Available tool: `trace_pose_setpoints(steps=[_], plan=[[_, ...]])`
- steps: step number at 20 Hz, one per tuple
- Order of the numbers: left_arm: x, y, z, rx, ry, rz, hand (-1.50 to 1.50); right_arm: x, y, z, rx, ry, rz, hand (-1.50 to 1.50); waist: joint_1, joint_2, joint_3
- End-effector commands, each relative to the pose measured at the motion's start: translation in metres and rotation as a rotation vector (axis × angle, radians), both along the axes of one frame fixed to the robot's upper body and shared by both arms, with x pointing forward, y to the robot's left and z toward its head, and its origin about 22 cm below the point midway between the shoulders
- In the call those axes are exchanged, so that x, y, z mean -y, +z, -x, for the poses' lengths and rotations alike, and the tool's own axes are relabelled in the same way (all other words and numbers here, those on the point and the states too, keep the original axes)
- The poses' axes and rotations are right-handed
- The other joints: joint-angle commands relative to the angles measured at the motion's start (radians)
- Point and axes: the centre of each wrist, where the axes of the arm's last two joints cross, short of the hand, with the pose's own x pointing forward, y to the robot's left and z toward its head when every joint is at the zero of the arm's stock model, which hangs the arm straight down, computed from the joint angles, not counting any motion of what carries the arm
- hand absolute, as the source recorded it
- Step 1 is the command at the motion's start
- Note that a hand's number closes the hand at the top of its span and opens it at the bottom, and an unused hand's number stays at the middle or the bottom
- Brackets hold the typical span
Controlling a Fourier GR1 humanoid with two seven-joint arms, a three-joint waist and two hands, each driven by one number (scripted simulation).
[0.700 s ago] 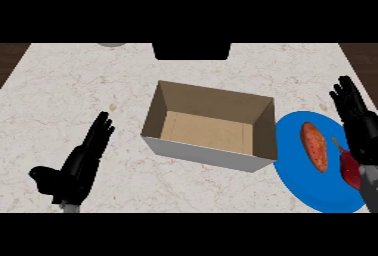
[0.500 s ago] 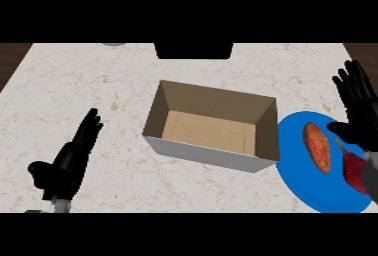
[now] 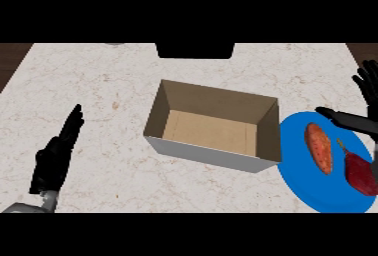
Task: Pick the sweet potato from the plate and place it in the cardboard box
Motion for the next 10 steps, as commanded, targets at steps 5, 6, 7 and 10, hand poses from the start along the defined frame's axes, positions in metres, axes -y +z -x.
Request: trace_pose_setpoints(steps=[5, 6, 7, 10], plan=[[-0.008, -0.003, 0.001, -0.027, 0.003, -0.036, 0.00, 0.050, 0.023, 0.010, -0.138, 0.135, 0.302, -1.50, -0.003, -0.006, 0.000], [-0.003, -0.002, 0.001, -0.016, 0.006, -0.019, 0.00, 0.059, 0.036, 0.009, -0.173, 0.125, 0.400, -1.50, 0.003, -0.005, -0.001], [0.002, -0.009, 0.006, -0.021, 0.006, -0.007, 0.00, 0.063, 0.035, 0.017, -0.215, 0.163, 0.474, -1.50, -0.003, -0.007, -0.002], [-0.016, -0.009, -0.002, -0.018, 0.024, -0.015, 0.00, 0.077, 0.056, 0.020, -0.357, 0.265, 0.603, -1.50, -0.009, -0.005, -0.003]])
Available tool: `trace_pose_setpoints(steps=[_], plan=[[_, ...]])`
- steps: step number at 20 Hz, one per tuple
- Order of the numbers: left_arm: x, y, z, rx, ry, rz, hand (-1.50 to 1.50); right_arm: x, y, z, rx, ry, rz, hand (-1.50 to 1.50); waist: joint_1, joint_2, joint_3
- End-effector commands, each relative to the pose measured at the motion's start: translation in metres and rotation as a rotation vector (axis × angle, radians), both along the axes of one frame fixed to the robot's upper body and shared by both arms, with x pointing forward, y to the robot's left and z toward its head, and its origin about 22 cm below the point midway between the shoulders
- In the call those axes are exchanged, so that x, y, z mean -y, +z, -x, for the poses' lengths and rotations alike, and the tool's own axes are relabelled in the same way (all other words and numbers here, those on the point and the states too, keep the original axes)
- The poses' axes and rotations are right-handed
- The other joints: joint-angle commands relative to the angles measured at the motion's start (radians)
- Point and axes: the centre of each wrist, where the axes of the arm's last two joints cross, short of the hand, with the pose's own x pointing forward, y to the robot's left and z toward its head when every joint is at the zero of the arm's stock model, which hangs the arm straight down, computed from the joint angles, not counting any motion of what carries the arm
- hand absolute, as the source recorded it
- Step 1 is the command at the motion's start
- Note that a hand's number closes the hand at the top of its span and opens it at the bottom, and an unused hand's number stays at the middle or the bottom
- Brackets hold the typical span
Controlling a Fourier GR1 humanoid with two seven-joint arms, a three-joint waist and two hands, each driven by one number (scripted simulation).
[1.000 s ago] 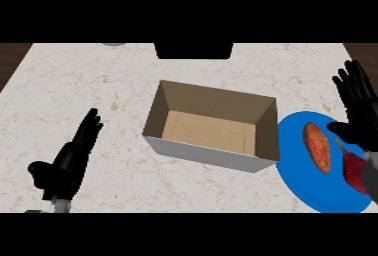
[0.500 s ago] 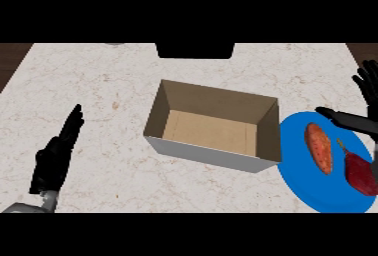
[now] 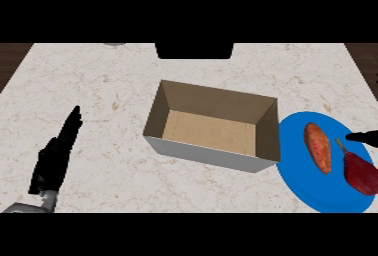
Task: Pick the sweet potato from the plate and place it in the cardboard box
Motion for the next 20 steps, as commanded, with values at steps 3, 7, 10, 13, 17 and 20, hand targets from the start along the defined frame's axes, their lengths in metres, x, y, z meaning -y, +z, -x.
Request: trace_pose_setpoints(steps=[3, 7, 10, 13, 17, 20], plan=[[0.008, 0.002, -0.004, -0.010, -0.002, -0.003, 0.00, 0.021, 0.058, 0.002, -0.316, 0.160, 0.316, -1.50, 0.002, -0.001, -0.002], [-0.002, 0.003, 0.000, -0.003, 0.002, -0.006, 0.00, -0.012, 0.056, -0.003, -0.482, 0.255, 0.436, -1.50, 0.006, -0.004, -0.002], [-0.005, -0.002, 0.000, -0.005, 0.005, -0.013, 0.00, -0.029, 0.080, -0.012, -0.560, 0.317, 0.450, -1.50, 0.000, -0.004, -0.001], [-0.005, 0.003, -0.013, -0.011, 0.011, -0.003, 0.00, -0.050, 0.047, -0.015, -0.598, 0.313, 0.440, -1.50, -0.006, -0.001, 0.000], [-0.005, 0.009, -0.003, -0.005, 0.007, 0.007, 0.00, -0.064, 0.028, 0.006, -0.615, 0.268, 0.460, -1.50, -0.012, -0.005, 0.001], [-0.002, -0.007, 0.001, -0.011, 0.002, -0.001, 0.00, -0.092, 0.023, -0.006, -0.620, 0.235, 0.472, -1.50, -0.009, -0.003, 0.000]])
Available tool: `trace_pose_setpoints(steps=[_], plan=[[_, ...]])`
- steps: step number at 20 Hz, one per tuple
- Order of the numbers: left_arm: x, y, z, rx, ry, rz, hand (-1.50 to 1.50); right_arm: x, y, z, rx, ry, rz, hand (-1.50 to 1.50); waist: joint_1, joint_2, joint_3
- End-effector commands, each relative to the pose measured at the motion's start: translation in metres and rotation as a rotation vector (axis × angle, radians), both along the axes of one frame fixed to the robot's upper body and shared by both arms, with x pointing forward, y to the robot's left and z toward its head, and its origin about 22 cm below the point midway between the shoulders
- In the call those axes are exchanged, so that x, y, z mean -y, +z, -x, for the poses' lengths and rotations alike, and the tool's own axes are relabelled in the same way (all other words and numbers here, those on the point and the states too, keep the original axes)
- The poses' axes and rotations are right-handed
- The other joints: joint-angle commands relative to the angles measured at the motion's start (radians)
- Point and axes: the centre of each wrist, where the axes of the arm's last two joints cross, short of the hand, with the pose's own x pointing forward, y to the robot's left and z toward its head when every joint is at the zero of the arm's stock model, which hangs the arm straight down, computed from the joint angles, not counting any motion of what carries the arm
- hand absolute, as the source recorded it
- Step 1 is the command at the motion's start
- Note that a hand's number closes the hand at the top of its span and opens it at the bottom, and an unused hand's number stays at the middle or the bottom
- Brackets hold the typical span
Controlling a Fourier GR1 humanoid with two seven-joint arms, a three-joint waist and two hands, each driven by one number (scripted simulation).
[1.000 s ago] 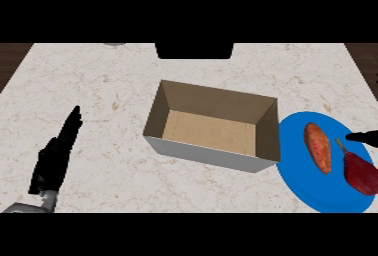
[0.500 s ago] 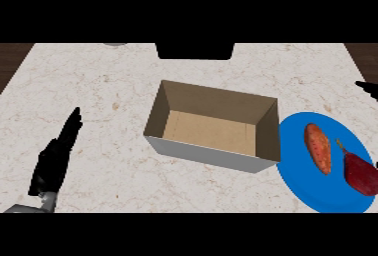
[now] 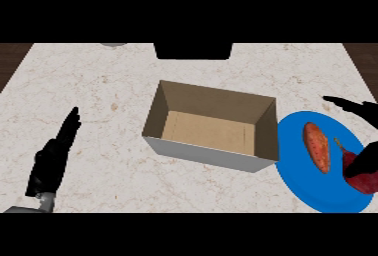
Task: Pick the sweet potato from the plate and place it in the cardboard box
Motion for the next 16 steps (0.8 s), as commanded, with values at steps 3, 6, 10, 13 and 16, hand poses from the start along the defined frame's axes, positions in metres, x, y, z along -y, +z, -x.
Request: trace_pose_setpoints(steps=[3, 6, 10, 13, 16], plan=[[0.004, -0.014, 0.000, 0.000, 0.007, -0.001, 0.00, -0.010, -0.018, 0.010, -0.042, -0.018, 0.069, -1.50, -0.005, 0.000, 0.000], [-0.008, 0.000, 0.000, 0.003, 0.023, 0.008, 0.00, -0.002, -0.009, 0.007, -0.069, -0.025, 0.088, -1.50, -0.003, 0.000, 0.000], [-0.012, -0.006, 0.019, -0.005, 0.006, -0.010, 0.00, 0.005, -0.034, 0.005, -0.078, -0.025, 0.090, -1.50, 0.003, 0.001, 0.001], [-0.003, 0.003, 0.014, -0.002, -0.004, -0.001, 0.00, -0.008, -0.021, 0.002, -0.055, -0.036, 0.075, -1.50, 0.000, 0.000, 0.000], [-0.019, 0.002, 0.000, 0.005, 0.010, -0.003, 0.00, -0.005, -0.039, 0.005, -0.066, -0.023, 0.078, -1.50, 0.000, 0.001, 0.000]])
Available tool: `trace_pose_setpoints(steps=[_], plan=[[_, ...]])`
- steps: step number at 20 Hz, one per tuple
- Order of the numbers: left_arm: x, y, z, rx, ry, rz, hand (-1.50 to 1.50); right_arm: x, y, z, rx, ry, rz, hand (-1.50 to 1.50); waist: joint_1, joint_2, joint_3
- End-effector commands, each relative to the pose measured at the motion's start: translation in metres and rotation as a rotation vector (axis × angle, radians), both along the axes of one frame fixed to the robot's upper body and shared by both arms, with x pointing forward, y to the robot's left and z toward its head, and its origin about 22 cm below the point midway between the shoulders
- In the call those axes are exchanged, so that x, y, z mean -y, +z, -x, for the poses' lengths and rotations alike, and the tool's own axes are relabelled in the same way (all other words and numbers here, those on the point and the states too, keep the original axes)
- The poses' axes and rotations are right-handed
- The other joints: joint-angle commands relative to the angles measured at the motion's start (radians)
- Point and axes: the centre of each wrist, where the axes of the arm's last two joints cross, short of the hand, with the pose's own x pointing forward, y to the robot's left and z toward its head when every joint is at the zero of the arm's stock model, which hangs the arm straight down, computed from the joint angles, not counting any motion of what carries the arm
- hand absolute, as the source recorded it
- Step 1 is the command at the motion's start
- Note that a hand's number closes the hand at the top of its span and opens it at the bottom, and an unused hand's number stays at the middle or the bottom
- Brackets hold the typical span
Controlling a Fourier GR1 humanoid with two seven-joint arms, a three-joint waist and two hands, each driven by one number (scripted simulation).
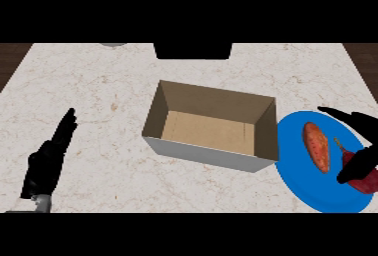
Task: Pick the sweet potato from the plate and place it in the cardboard box
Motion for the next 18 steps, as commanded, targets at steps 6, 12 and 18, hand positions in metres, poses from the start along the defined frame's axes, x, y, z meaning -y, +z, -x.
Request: trace_pose_setpoints(steps=[6, 12, 18], plan=[[0.011, -0.003, 0.005, -0.029, -0.004, 0.014, 0.00, -0.010, -0.007, -0.011, -0.004, -0.023, -0.012, -1.50, 0.003, 0.000, 0.000], [0.004, -0.014, 0.002, 0.003, 0.006, 0.007, 0.00, -0.003, -0.019, -0.009, 0.020, -0.033, -0.016, -1.50, 0.003, 0.001, 0.000], [0.002, -0.009, -0.014, -0.002, 0.000, -0.001, 0.00, -0.029, -0.031, 0.007, 0.010, -0.024, -0.014, -1.50, -0.002, 0.000, 0.000]])
